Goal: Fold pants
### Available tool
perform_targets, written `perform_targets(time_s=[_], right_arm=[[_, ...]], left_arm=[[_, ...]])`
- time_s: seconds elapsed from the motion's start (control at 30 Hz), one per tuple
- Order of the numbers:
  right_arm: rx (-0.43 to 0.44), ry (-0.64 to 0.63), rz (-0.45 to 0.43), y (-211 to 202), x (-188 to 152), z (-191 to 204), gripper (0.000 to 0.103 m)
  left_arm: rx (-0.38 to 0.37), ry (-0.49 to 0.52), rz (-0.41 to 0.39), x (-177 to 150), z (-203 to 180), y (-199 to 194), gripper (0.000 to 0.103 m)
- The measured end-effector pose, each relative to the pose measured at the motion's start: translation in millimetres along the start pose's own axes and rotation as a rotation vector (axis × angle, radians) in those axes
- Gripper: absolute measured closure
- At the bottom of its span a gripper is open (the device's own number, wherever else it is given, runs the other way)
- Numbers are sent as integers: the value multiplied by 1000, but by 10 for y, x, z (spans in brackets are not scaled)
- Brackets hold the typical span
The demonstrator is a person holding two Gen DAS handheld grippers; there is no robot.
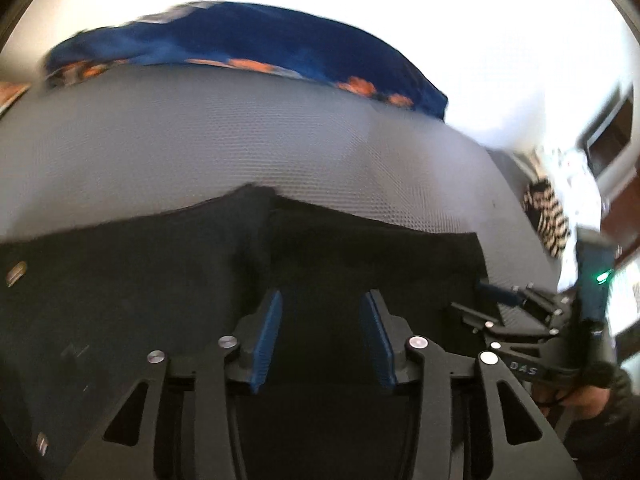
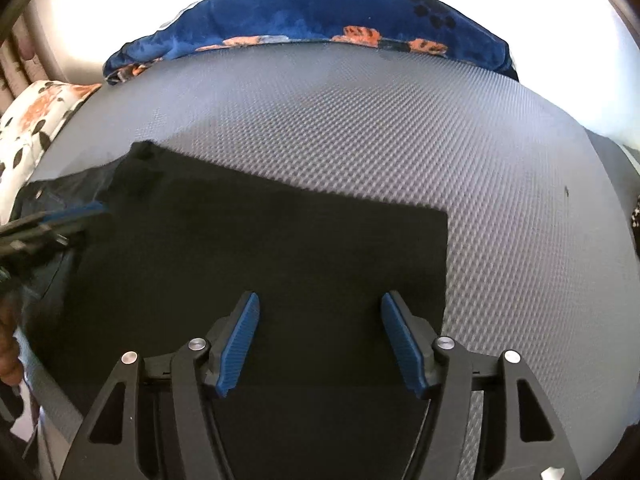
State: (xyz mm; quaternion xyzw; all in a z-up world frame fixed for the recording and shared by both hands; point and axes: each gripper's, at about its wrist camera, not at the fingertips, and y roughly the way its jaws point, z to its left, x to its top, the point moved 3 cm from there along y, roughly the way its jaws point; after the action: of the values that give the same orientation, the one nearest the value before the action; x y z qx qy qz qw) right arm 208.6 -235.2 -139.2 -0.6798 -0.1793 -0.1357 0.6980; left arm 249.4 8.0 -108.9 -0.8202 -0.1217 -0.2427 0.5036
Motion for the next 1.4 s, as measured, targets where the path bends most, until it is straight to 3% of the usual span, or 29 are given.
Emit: perform_targets(time_s=[0.13,0.33,0.5,0.6,0.8,1.13,1.4], right_arm=[[28,-10,15,-74,-152,121,41],[102,-64,32,-159,-334,554,41],[150,-169,46,-180,-412,1049,39],[173,-226,37,-235,-416,1320,40],[193,-160,38,-295,-328,1361,40],[152,-83,59,-221,-242,1250,39],[132,-19,74,-149,-316,1242,37]], left_arm=[[53,-117,-70,-212,399,-612,54],[115,-403,-179,-654,1228,-1508,47],[159,-562,-218,-953,1756,-1870,44],[113,-647,-186,-1084,2016,-1859,44],[-120,-852,-117,-1341,2405,-1583,44],[-176,-844,-89,-1258,2625,-1210,44],[-289,-816,-134,-1137,2858,-1112,44]])
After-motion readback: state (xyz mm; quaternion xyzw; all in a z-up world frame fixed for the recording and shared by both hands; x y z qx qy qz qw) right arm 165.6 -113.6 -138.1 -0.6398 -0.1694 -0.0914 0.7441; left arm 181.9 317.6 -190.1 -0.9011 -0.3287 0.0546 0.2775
